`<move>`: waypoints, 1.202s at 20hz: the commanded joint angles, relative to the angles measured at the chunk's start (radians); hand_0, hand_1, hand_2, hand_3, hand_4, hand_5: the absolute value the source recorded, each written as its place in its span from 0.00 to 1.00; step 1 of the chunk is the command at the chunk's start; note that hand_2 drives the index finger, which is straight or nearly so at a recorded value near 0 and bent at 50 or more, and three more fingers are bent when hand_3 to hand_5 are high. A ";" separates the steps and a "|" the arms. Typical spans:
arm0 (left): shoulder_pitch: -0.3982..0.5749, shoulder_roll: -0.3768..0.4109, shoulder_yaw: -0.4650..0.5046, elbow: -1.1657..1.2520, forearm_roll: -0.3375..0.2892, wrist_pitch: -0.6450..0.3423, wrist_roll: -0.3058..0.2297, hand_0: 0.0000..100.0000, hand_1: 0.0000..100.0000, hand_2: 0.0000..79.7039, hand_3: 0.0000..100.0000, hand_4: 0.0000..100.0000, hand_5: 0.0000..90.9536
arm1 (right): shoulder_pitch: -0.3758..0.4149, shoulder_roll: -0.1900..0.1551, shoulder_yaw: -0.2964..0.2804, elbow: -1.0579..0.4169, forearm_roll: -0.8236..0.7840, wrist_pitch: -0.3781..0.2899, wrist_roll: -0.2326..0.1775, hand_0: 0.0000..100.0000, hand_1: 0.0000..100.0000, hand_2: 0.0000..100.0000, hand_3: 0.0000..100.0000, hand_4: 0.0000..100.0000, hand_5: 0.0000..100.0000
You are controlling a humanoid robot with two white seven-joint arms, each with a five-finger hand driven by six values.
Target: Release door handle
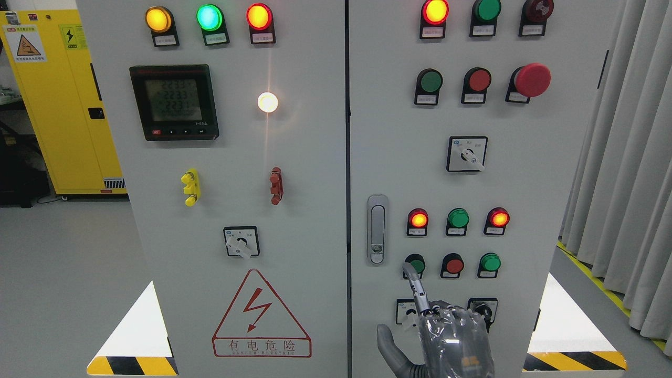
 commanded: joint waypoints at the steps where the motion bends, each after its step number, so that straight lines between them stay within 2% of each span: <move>1: 0.000 0.000 0.000 -0.012 0.000 0.000 0.000 0.12 0.56 0.00 0.00 0.00 0.00 | -0.033 0.006 0.006 0.076 0.006 -0.004 -0.002 0.43 0.37 0.00 1.00 1.00 1.00; 11: 0.000 0.000 0.000 -0.012 0.000 0.000 0.000 0.12 0.56 0.00 0.00 0.00 0.00 | -0.062 0.008 0.030 0.119 0.008 -0.004 0.000 0.44 0.36 0.00 1.00 1.00 1.00; 24: 0.000 0.000 0.000 -0.012 0.000 0.000 0.000 0.12 0.56 0.00 0.00 0.00 0.00 | -0.108 0.008 0.030 0.159 0.003 -0.004 0.000 0.45 0.36 0.00 1.00 1.00 1.00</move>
